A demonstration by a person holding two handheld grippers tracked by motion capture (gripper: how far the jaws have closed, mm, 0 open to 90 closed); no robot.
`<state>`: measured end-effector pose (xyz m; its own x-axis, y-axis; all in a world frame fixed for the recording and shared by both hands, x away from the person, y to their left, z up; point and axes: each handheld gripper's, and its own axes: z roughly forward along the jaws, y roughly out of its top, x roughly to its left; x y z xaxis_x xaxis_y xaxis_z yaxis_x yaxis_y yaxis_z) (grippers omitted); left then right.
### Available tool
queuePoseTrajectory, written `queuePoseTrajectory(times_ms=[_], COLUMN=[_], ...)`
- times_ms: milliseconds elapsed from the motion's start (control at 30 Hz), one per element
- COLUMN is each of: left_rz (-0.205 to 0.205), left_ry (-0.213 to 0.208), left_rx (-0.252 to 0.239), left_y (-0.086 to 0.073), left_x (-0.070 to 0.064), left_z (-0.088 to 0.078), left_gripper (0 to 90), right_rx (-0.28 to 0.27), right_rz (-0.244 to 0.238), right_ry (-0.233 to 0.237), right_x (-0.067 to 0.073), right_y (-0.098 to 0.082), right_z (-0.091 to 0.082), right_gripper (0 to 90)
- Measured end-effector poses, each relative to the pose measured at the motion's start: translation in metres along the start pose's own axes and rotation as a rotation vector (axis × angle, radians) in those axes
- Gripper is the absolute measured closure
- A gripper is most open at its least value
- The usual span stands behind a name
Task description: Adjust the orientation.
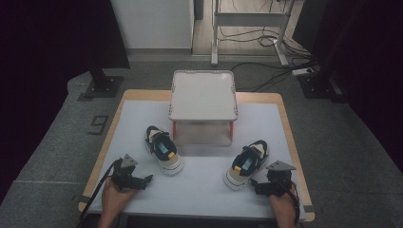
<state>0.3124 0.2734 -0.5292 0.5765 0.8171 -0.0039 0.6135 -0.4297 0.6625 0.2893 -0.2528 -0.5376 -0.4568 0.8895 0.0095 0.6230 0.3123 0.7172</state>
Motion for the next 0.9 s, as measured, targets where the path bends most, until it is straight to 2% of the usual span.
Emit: queuePoseTrajectory(times_ms=[767, 900], left_rz=[0.002, -0.009], left_ry=[0.0, 0.006], left_rx=[0.0, -0.002], left_y=[0.0004, 0.0004], left_x=[-0.0003, -0.0036], left_z=[-0.0003, -0.0032], left_gripper=[0.0, 4.4], right_rx=[-0.003, -0.002], right_rz=[0.0, 0.0], right_ry=[0.0, 0.0], right_x=[0.0001, 0.0], right_y=[-0.0001, -0.0001], right_z=[0.0, 0.0], right_gripper=[0.0, 0.0])
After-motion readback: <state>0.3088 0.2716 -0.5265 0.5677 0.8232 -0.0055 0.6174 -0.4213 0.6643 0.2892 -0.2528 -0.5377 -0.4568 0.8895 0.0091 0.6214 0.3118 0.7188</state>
